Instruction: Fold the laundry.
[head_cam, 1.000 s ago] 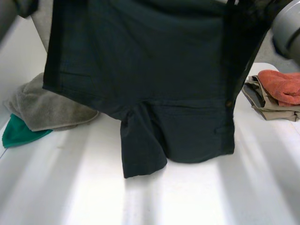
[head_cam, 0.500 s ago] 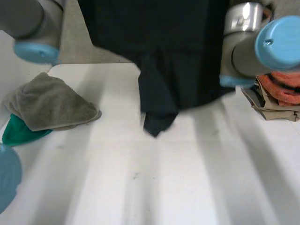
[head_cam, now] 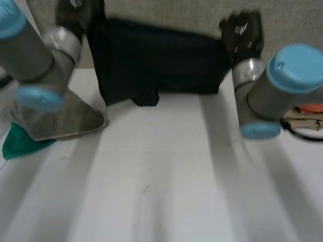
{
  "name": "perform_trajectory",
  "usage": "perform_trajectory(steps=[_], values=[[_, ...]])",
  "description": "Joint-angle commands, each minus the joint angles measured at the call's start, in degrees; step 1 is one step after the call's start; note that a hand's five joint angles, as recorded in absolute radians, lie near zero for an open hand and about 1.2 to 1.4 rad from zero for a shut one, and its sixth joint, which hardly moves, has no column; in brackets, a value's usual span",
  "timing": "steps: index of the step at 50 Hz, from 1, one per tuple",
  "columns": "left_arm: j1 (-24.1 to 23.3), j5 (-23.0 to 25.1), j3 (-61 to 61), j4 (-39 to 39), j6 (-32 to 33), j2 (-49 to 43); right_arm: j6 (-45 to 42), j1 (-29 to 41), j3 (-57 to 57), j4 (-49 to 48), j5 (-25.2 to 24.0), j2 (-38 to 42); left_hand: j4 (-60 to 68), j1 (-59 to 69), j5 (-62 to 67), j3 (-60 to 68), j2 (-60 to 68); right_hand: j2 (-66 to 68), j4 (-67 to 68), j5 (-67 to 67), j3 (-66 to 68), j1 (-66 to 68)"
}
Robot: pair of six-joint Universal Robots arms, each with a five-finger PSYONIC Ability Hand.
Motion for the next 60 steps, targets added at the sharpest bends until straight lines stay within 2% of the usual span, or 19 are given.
perform_trajectory(steps=[1, 8, 13, 17, 21, 27, 31, 36, 41, 47, 54, 55, 56, 57, 58, 59, 60], values=[[-1.0, 3.5, -19.2, -3.6, 3.9, 2.2, -0.4, -0.1, 11.5, 1.6, -1.7, 1.7, 11.2, 13.1, 13.4, 11.7, 11.3, 12.8, 11.3, 12.4, 11.7, 15.3], [-2.0, 3.5, -24.0, -9.8, 9.2, 9.8, -2.8, -1.3, 14.6, 5.8, -2.2, -0.5, 11.2, 13.1, 13.4, 11.7, 11.3, 12.8, 11.3, 12.4, 11.7, 15.3], [-2.3, 2.8, -20.5, -12.7, 11.0, 21.2, -3.2, -0.8, 12.7, 8.2, -3.4, -8.8, 11.2, 13.1, 13.4, 11.7, 11.3, 12.8, 11.3, 12.4, 11.7, 15.3], [-2.0, 1.8, -12.5, -11.4, 9.6, 28.1, -2.6, 0.2, 7.9, 8.5, -4.6, -16.6, 11.2, 13.1, 13.4, 11.7, 11.3, 12.8, 11.3, 12.4, 11.7, 15.3], [-0.9, -0.7, 1.5, -10.7, 5.5, 28.5, 1.0, 0.7, -2.4, 9.9, -4.1, -21.3, 11.2, 13.1, 13.4, 11.7, 11.3, 12.8, 11.3, 12.4, 11.7, 15.3], [0.7, -1.8, 19.6, -14.4, 1.6, 19.9, 3.1, 1.1, -14.9, 16.0, -2.7, -19.8, 11.2, 13.1, 13.4, 11.7, 11.3, 12.8, 11.3, 12.4, 11.7, 15.3], [0.9, -1.5, 26.2, -17.0, 0.8, 13.1, 3.0, 2.2, -19.4, 20.0, -2.1, -15.3, 11.2, 13.1, 13.4, 11.7, 11.3, 12.8, 11.3, 12.4, 11.7, 15.3], [1.4, -1.2, 27.9, -17.4, 0.9, 5.4, 2.8, 2.4, -18.2, 20.6, -1.8, -10.9, 11.2, 13.1, 13.4, 11.7, 11.3, 12.8, 11.3, 12.4, 11.7, 15.3], [2.3, -0.3, 27.4, -14.6, 1.3, -4.4, 2.7, 1.9, -15.7, 19.8, -0.4, -3.8, 11.2, 13.1, 13.4, 11.7, 11.3, 12.8, 11.3, 12.4, 11.7, 15.3], [2.8, 0.6, 28.0, -11.8, 3.6, -16.6, 0.0, 0.3, -14.9, 14.8, 2.1, 8.1, 11.2, 13.1, 13.4, 11.7, 11.3, 12.8, 11.3, 12.4, 11.7, 15.3], [1.8, 2.4, 35.6, -7.6, 6.9, -29.1, -5.2, -0.7, -16.8, -0.7, 5.5, 20.1, 11.2, 13.1, 13.4, 11.7, 11.3, 12.8, 11.3, 12.4, 11.7, 15.3], [1.7, 2.5, 37.1, -7.6, 6.6, -30.2, -5.4, -0.7, -17.1, -2.2, 5.6, 21.0, 8.0, 10.0, 10.3, 8.5, 8.2, 12.8, 11.3, 12.4, 11.7, 15.3], [1.5, 2.6, 40.0, -8.1, 6.4, -32.2, -5.5, -0.7, -17.5, -4.0, 5.4, 21.9, -20.3, -18.3, -18.1, -19.8, -20.2, 9.5, 8.0, 9.0, 8.3, 12.0], [1.4, 2.4, 41.4, -8.5, 6.3, -33.0, -5.7, -0.6, -18.6, -7.1, 4.9, 23.6, -36.1, -34.1, -33.8, -35.6, -35.9, -37.0, -38.5, -37.5, -38.2, -34.5], [1.3, 2.3, 42.9, -9.4, 6.2, -33.7, -5.9, -0.5, -19.2, -8.2, 4.7, 24.2, -52.9, -50.9, -50.7, -52.4, -52.7, -54.5, -56.0, -54.9, -55.6, -52.0], [1.1, 2.2, 44.0, -10.0, 6.1, -34.2, -6.1, -0.4, -19.9, -9.0, 4.5, 24.9, -58.8, -56.9, -56.6, -58.3, -58.7, -57.2, -58.7, -57.6, -58.3, -54.7], [1.0, 1.8, 46.1, -12.5, 5.9, -34.7, -6.8, -0.2, -20.7, -9.4, 3.9, 25.6, -58.8, -56.9, -56.6, -58.3, -58.7, -57.2, -58.7, -57.6, -58.3, -54.7]])
